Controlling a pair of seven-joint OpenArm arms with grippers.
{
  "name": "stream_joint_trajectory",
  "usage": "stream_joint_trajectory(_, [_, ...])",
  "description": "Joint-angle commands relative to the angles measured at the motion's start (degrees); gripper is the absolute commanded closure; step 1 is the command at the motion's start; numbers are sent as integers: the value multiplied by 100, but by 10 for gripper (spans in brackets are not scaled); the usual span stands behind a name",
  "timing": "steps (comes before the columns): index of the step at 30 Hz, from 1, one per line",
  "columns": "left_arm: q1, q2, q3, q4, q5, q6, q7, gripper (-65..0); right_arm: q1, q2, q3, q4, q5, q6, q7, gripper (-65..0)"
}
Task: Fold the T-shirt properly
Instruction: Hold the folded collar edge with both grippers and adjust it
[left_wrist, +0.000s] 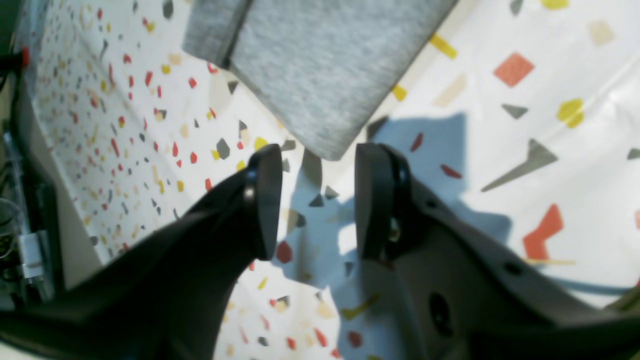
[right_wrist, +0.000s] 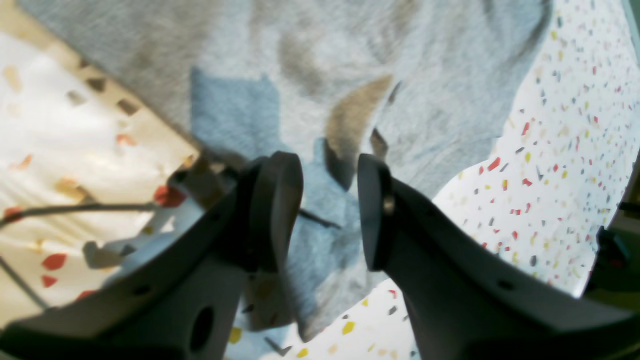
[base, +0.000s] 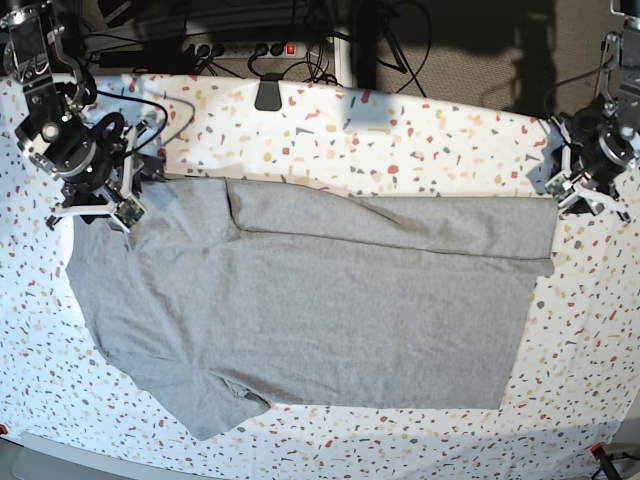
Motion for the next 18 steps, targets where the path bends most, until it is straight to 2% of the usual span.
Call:
stream_joint_trajectory(1, [-61,-74,-52,87,-37,129,-138,-225,55,109,52,109,-17,-96,44,-231])
stream_joint_trajectory(6, [-52,243,-52,87,-33,127,-179,-225,52,98,52,111,-17,-101,-103,-231])
stream_joint_trajectory(8, [-52,343,-52,79,144,149,-407,-225,55,98,52,111,-20,-101,-105,-231])
stream_joint_trajectory(13, [-98,389,136,-216,592,509,-584,-223,55,98,52,111,-20,-105,-146,-231])
stream_joint_trajectory(18, [-304,380,767,-732,1075,1005,-575,-218,70,98,52,120,-20,-118,-146,-231])
